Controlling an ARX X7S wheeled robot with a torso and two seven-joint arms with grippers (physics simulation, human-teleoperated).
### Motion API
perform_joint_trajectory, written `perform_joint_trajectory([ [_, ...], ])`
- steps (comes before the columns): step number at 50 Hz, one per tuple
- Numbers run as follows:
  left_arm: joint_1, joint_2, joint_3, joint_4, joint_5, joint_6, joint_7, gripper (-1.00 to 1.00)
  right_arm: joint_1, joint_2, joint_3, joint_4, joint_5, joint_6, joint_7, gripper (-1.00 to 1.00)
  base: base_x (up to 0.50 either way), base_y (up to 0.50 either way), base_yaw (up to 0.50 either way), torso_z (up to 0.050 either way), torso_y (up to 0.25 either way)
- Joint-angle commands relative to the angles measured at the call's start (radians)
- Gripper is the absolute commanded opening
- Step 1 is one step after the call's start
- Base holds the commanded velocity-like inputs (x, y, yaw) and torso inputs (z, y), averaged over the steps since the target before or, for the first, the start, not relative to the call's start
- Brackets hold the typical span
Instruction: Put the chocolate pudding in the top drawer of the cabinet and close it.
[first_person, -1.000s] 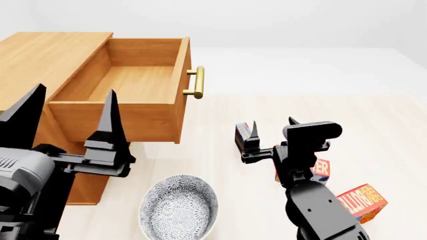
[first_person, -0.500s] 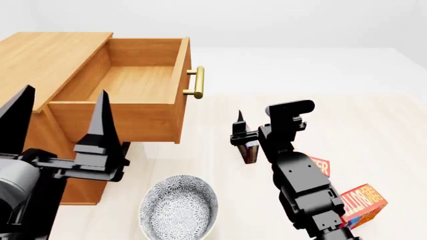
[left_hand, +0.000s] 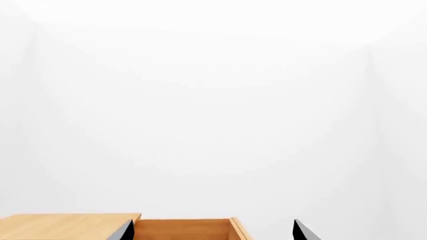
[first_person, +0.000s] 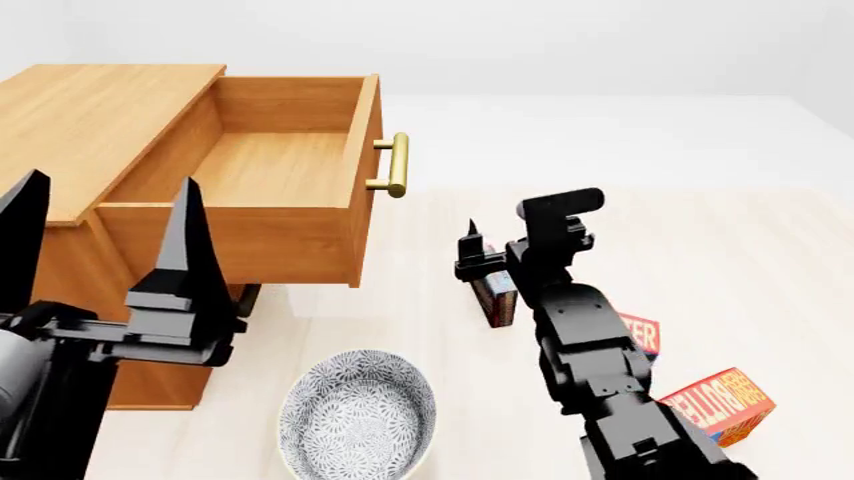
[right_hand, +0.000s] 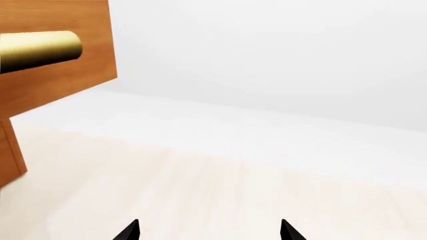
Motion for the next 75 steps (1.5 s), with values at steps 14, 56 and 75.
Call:
perform_joint_trajectory([
  [14, 0.031, 0.009, 0.007, -0.018, 0.019, 0.044, 0.02, 1.0, 0.056, -0.032, 0.167, 0.113, -0.177, 0.021, -0.054, 1.0, 0.0, 0.0, 0.0, 0.0, 0.0],
  [56, 0.083, 0.013, -0.015, -0.024, 0.027, 0.123, 0.044, 1.0, 0.059, -0.032, 0.17, 0.113, -0.207, 0.047, -0.052, 1.0, 0.0, 0.0, 0.0, 0.0, -0.081],
  [75, 0.081, 0.01, 0.001, -0.029, 0.033, 0.121, 0.044, 1.0, 0.067, -0.033, 0.138, 0.113, -0.18, 0.054, -0.04, 1.0, 0.0, 0.0, 0.0, 0.0, -0.127],
])
